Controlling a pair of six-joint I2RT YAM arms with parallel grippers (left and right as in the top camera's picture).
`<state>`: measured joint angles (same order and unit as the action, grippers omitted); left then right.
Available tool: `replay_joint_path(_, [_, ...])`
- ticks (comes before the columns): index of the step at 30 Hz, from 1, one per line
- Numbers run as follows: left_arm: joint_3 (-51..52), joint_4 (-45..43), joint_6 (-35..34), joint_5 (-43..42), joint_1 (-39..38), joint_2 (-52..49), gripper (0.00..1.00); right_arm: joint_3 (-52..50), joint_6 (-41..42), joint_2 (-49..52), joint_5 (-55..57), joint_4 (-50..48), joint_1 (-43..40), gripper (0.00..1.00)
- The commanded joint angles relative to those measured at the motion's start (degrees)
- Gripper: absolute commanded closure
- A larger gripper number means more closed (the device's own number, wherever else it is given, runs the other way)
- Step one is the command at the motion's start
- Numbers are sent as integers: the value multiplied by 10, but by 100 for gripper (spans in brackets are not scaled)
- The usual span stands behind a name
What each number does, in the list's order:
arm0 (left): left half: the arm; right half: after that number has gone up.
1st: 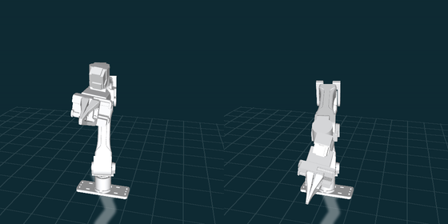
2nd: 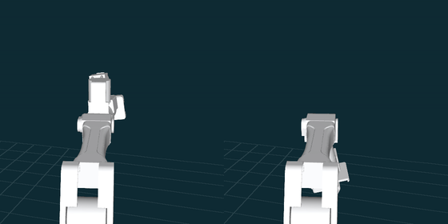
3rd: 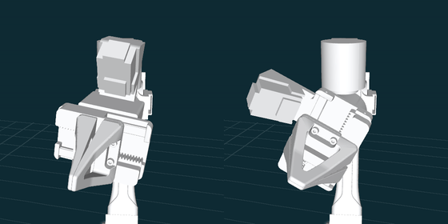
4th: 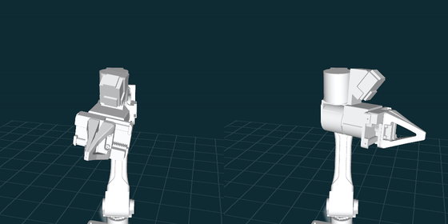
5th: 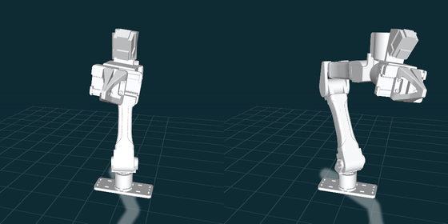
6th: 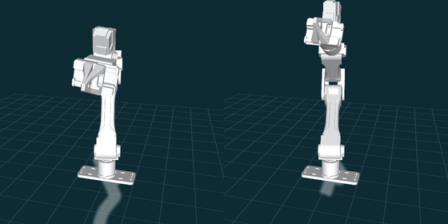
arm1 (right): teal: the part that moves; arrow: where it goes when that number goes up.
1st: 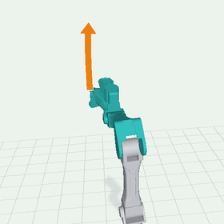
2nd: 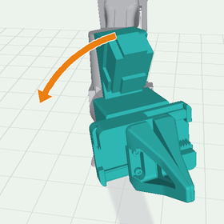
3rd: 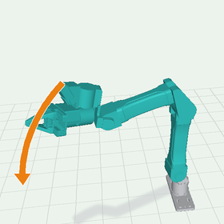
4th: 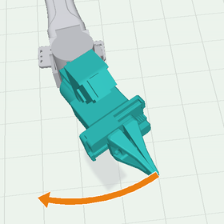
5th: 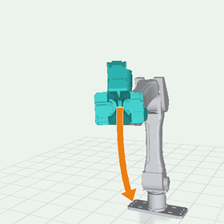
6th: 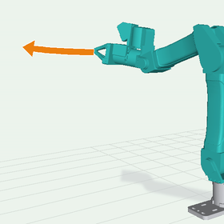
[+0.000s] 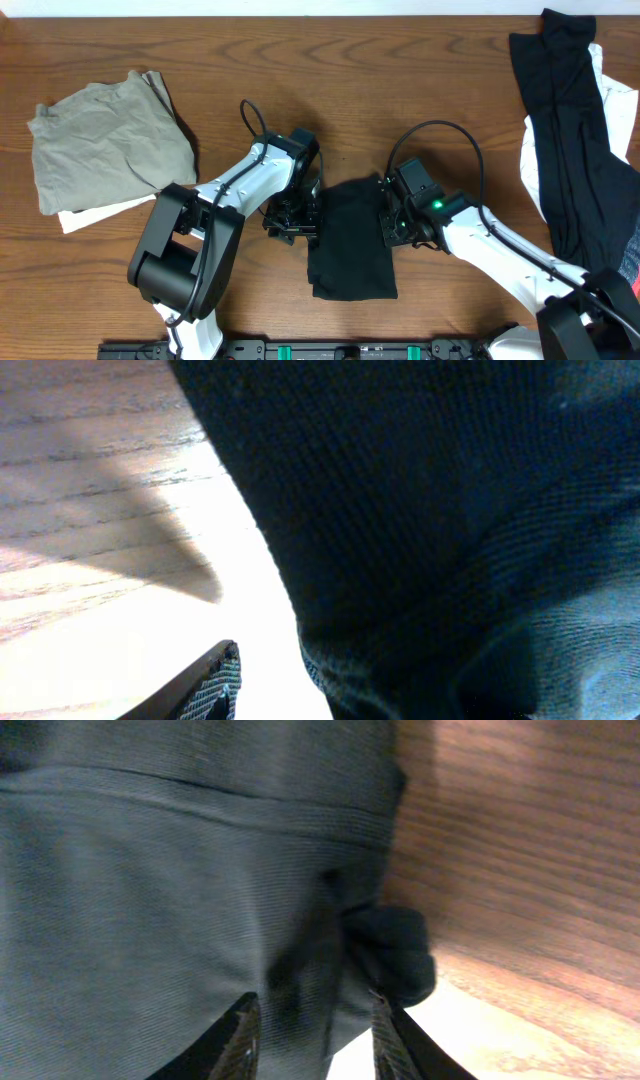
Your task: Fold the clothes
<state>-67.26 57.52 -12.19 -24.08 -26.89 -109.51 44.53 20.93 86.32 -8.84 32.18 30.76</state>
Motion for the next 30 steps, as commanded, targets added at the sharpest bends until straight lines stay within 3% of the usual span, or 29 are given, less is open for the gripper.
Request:
replay_joint_path(1, [-5, 0, -5, -7, 2, -5, 46, 12, -13, -10, -38, 7, -4, 66])
replay_joint_path(11, [-5, 1, -5, -7, 2, -5, 46, 11, -12, -9, -31, 51, 1, 62])
replay_joint_path(30, [-5, 1, -5, -5, 2, -5, 46, 3, -10, 25, -37, 20, 1, 63])
